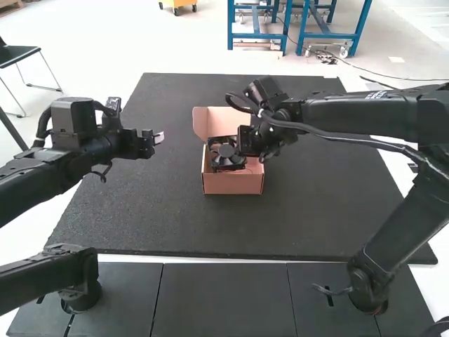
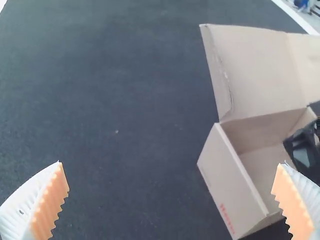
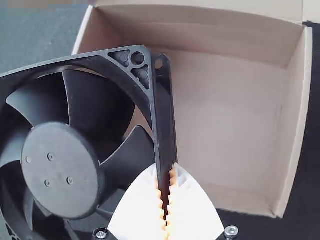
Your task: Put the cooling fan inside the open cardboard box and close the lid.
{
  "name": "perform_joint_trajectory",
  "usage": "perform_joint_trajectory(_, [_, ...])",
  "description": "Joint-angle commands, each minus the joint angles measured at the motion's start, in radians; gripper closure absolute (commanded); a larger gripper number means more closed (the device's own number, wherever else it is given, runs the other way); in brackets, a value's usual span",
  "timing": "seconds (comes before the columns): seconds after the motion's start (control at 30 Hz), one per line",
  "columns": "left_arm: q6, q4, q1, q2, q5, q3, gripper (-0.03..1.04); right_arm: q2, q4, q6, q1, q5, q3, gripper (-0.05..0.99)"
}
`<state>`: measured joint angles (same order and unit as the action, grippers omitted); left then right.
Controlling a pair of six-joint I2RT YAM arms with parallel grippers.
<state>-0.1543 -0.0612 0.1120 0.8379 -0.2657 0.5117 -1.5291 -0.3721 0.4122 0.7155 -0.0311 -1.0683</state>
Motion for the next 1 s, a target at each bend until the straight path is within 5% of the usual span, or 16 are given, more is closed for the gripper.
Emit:
perform_joint_trajectory(0.0, [0.048, -0.02, 0.015, -0.036, -0.05, 0.011, 0.05, -0.011, 0.01, -0.018, -0.054, 0.007, -0.055, 0.96])
perform_joint_trajectory(0.4, [0.076, -0.097, 0.078, -0.095, -0.067, 0.005, 0.05, -0.094, 0.013, -0.01, -0.093, 0.019, -0.122, 0.96])
perform_joint_trajectory(0.97, [0.076, -0.086, 0.074, -0.112, -0.067, 0.005, 0.05, -0.174, 0.01, 0.005, -0.088, 0.039, -0.15, 0.96])
